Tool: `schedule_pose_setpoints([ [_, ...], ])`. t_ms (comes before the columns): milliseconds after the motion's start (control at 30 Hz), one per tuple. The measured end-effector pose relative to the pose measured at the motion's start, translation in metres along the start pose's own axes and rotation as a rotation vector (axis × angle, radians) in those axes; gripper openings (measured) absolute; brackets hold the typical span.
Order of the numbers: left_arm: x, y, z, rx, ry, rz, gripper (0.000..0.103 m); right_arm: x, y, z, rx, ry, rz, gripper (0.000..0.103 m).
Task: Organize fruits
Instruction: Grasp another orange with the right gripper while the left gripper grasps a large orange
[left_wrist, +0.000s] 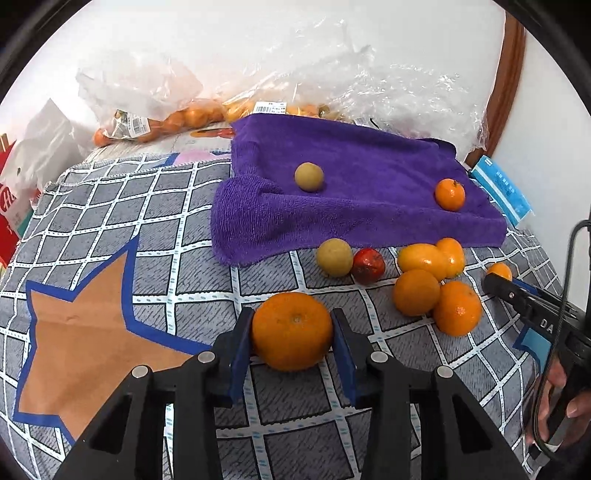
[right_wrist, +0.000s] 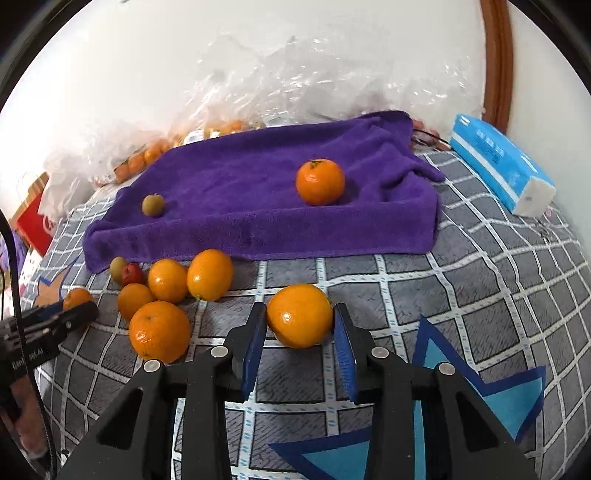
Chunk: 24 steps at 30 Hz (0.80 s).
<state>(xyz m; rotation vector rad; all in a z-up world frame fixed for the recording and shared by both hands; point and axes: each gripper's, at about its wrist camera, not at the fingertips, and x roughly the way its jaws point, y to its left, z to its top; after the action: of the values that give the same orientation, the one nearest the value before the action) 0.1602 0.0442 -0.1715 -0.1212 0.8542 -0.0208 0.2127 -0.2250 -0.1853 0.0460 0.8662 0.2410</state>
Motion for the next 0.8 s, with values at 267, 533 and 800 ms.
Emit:
schedule_pose_setpoints([
  [267,0.002,-0.002,0.001,0.002,0.003,0.012,0.039,0.002,0.008,0.0,-0.039,0.007,-0.053,0.036],
  [533,0.002,-0.001,0.002,0.001,0.004,0.009,0.039,0.005,0.008,-0.001,-0.038,0.022,-0.075,0.036],
  [800,-0.001,0.007,0.002,-0.033,-0.007,-0.055,0.039,-0.001,0.008,-0.001,-0.035,-0.008,-0.072,0.036],
])
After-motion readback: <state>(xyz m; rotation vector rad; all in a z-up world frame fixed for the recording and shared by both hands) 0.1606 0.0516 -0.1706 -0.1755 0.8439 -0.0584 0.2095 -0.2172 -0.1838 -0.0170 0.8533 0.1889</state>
